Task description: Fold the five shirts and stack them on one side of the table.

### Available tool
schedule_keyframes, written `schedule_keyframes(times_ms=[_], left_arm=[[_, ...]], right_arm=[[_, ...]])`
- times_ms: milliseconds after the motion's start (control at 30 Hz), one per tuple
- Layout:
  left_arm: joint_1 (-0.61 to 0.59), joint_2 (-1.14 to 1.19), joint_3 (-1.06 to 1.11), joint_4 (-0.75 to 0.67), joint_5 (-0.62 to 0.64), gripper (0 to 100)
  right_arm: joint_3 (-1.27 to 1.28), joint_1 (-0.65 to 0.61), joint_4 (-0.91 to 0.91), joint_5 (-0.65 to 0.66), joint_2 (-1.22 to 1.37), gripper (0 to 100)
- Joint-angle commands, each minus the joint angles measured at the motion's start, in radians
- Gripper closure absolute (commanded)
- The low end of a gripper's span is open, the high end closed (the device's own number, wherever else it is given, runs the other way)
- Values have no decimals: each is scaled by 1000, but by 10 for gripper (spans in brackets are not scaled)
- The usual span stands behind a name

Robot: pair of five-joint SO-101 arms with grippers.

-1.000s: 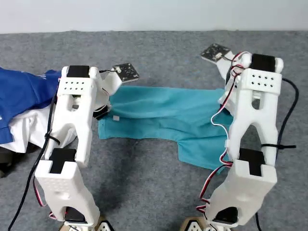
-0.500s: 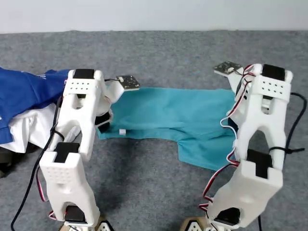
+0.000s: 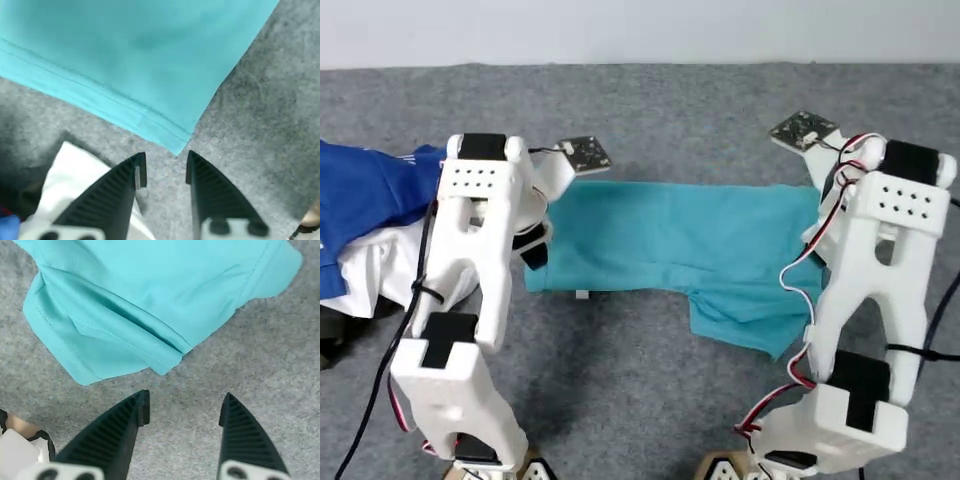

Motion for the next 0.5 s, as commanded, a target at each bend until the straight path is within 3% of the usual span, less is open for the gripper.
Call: schedule_keyframes(times_ms=[0, 100, 200, 267, 400, 467], left_arm=[[-3, -77, -39, -12, 25, 859], [-3, -69, -39, -117, 158, 867], [9, -43, -36, -229, 285, 938], [31, -14, -36, -273, 345, 991], [44, 63, -38, -341, 460, 986], [35, 104, -39, -374, 509, 986]], right_arm=[[-5, 4, 42, 8, -54, 764], [-5, 4, 27, -6, -19, 764], [-6, 4, -12, -109, 28, 773], [-6, 2, -51, -184, 64, 818], [-6, -33, -160, -305, 122, 980], [-6, -54, -211, -367, 142, 982]])
